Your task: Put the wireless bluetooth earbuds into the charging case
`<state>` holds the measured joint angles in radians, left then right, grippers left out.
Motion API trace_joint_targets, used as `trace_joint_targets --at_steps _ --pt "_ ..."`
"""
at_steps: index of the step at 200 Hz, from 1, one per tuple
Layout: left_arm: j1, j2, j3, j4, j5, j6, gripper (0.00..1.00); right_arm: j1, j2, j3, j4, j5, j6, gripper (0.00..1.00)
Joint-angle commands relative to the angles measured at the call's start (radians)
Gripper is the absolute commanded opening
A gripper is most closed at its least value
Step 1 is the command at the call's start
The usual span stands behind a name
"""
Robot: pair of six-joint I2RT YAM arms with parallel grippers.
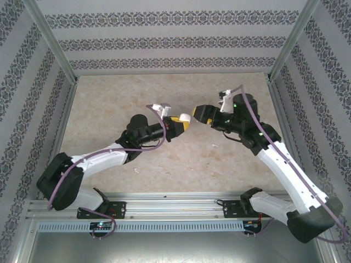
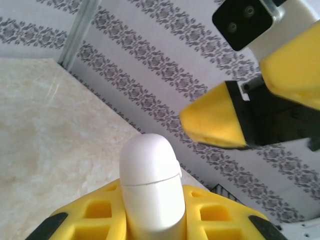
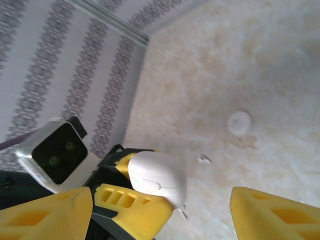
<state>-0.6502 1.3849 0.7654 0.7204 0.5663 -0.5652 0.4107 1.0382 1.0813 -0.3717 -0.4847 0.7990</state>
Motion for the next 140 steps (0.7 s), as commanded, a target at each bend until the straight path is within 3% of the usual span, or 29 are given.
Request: trace_joint_targets --at_steps 1,36,71,140 --pt "0.035 -0.075 0.072 -0.080 0.144 -0.037 0.10 -0.032 -0.025 -0.029 0.134 -0.165 -0.030 0.69" --pt "0.080 -0.113 0.120 -0.076 0.278 -0.142 0.10 -0.032 -0.013 -0.041 0.304 -0.314 -0.013 0.54" --pt "0.087 -0.113 0.174 -0.051 0.367 -0.216 0.10 -0.005 -0.005 -0.045 0.423 -0.351 -0.018 0.54" --pt "0.097 -0.115 0.181 0.017 0.388 -0.284 0.10 0.059 0.030 -0.024 0.481 -0.381 -0.038 0.46"
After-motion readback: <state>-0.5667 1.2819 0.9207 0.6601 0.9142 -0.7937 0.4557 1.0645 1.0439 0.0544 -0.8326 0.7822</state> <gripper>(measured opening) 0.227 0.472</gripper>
